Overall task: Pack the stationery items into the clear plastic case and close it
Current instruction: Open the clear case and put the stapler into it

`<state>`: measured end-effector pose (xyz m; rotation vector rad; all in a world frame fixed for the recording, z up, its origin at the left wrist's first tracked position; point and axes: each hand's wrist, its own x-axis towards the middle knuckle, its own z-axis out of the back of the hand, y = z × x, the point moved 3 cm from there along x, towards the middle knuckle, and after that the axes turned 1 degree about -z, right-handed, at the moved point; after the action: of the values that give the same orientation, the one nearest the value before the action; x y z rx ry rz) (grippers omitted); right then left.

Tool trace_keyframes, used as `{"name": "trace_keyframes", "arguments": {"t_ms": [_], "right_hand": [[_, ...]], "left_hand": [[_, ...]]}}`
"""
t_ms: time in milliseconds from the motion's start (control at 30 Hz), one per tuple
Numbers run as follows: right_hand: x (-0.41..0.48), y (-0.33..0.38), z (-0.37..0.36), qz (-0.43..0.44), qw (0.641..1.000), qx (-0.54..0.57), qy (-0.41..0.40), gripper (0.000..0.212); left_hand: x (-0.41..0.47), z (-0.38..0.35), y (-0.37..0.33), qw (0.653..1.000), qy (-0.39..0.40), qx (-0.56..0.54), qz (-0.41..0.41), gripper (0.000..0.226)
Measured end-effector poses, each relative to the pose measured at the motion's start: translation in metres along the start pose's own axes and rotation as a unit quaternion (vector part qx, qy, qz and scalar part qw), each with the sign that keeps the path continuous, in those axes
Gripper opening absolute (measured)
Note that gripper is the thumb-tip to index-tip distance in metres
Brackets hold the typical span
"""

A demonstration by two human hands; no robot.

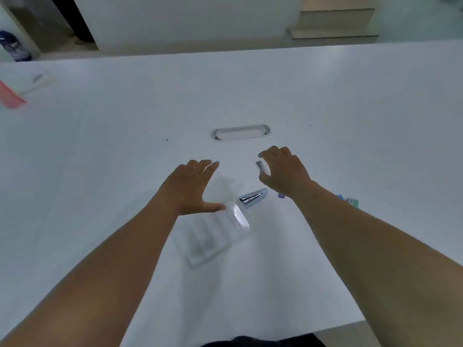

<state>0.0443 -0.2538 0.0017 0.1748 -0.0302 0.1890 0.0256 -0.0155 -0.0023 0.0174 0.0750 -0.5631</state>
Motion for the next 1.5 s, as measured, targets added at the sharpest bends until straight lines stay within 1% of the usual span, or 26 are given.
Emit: {"name": "trace_keyframes", "arguments": {"t_ms": [33, 167, 300, 400, 567, 767, 933, 1033, 1167, 1300, 1433, 1500], "right_hand": [[-0.005, 0.001, -0.007, -0.002, 0.999, 0.002, 0.036, 0.044], [-0.018, -0.003, -0.042, 0.017, 0.989, -0.005, 0.149, 0.049], [-0.018, -0.005, -0.063, 0.031, 0.983, 0.004, 0.183, 0.052], [-0.015, -0.006, -0.076, 0.047, 0.981, -0.005, 0.191, 0.05], [-0.009, -0.006, -0.093, 0.077, 0.978, 0.009, 0.193, 0.043], [-0.005, -0.007, -0.103, 0.101, 0.981, 0.008, 0.163, 0.028], [-0.004, -0.012, -0.106, 0.104, 0.983, 0.017, 0.152, 0.023], [-0.005, -0.017, -0.106, 0.087, 0.984, 0.019, 0.153, 0.021], [-0.011, -0.028, -0.104, 0.023, 0.985, 0.073, 0.155, 0.02], [-0.021, -0.04, -0.104, -0.049, 0.982, 0.121, 0.136, 0.02], [-0.029, -0.052, -0.101, -0.104, 0.976, 0.151, 0.12, 0.018], [-0.031, -0.053, -0.098, -0.129, 0.972, 0.17, 0.099, 0.018]], "left_hand": [[-0.003, -0.008, -0.002, 1.0, 0.028, -0.01, 0.001, 0.113], [-0.014, -0.039, -0.007, 0.996, 0.071, -0.049, 0.017, 0.117], [-0.022, -0.058, -0.012, 0.991, 0.109, -0.076, 0.024, 0.122], [-0.026, -0.071, -0.017, 0.988, 0.123, -0.086, 0.033, 0.125], [-0.035, -0.092, -0.02, 0.979, 0.174, -0.09, 0.052, 0.135], [-0.036, -0.099, -0.022, 0.981, 0.165, -0.084, 0.059, 0.137], [-0.032, -0.099, -0.026, 0.98, 0.163, -0.085, 0.071, 0.136], [-0.028, -0.099, -0.029, 0.98, 0.162, -0.085, 0.083, 0.136], [-0.019, -0.102, -0.038, 0.977, 0.159, -0.088, 0.113, 0.136], [-0.01, -0.105, -0.049, 0.965, 0.157, -0.135, 0.162, 0.134], [-0.005, -0.106, -0.06, 0.962, 0.14, -0.146, 0.184, 0.135], [-0.005, -0.106, -0.061, 0.961, 0.135, -0.151, 0.189, 0.135]]}}
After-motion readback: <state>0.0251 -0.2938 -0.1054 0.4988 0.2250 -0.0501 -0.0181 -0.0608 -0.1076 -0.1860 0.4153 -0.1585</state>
